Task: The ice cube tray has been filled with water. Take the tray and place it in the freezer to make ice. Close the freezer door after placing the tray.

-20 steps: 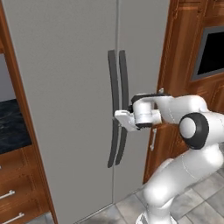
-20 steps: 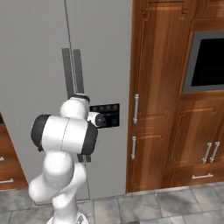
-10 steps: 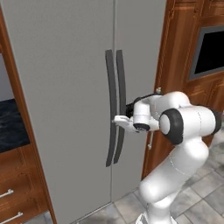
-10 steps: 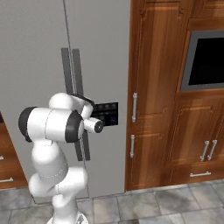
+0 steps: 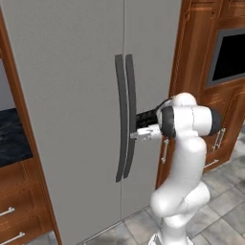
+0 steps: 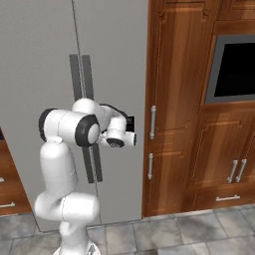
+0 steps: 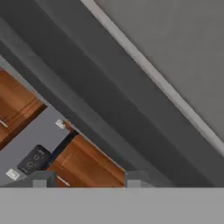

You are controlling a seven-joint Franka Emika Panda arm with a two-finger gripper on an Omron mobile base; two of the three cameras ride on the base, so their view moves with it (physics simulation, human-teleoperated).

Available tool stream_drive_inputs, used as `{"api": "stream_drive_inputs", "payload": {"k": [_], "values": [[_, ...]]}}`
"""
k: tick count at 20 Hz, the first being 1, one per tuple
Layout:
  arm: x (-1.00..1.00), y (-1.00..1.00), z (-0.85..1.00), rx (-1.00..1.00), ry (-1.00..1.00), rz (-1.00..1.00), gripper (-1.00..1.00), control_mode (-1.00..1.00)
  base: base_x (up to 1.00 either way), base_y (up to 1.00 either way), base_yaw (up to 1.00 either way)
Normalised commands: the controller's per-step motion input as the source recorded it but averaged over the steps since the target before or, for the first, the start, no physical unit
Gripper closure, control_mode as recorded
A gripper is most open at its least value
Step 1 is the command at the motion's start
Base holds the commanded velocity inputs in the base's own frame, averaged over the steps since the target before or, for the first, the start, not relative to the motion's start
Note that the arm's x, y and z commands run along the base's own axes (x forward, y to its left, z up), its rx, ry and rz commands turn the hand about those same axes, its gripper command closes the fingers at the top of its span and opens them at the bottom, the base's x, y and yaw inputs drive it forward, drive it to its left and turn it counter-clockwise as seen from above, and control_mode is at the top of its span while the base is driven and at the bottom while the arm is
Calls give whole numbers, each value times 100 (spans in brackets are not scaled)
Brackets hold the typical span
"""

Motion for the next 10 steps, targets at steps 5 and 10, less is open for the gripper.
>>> {"api": "stream_drive_inputs", "payload": {"k": [5, 10], "values": [[100, -20, 0, 12, -33, 51, -100, -100, 0, 0, 0], [3, 20, 15, 0, -62, -1, -100, -100, 0, 0, 0]]}}
